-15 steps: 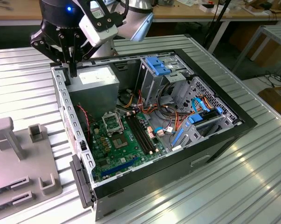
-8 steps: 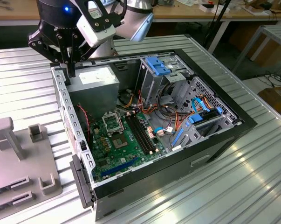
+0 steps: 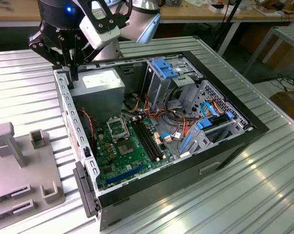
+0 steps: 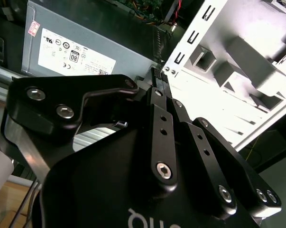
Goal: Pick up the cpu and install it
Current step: 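Reach for the cpu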
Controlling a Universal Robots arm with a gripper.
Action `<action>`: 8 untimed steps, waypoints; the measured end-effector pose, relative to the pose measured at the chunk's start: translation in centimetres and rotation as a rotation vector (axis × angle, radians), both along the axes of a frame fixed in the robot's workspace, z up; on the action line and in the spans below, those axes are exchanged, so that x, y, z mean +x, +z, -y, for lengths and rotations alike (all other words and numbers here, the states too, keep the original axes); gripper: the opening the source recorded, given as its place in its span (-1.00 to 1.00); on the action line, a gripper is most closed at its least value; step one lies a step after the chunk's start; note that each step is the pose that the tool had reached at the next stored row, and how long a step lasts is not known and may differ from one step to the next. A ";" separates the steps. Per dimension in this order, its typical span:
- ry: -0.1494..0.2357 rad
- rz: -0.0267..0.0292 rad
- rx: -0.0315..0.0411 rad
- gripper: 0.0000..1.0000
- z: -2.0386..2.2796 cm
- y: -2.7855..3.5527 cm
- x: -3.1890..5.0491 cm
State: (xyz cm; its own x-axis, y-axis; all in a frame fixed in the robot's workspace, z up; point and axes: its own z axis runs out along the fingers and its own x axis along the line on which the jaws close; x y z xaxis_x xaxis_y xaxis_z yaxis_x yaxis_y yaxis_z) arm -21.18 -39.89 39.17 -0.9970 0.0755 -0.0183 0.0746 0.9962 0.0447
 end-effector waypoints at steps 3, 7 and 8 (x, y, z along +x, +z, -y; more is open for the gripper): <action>0.000 0.0000 0.0000 -0.79 0.00 0.00 -0.30; 0.000 0.0000 0.0000 -0.79 0.00 0.00 -0.78; 0.000 0.0000 0.0000 -0.79 0.00 0.00 -0.90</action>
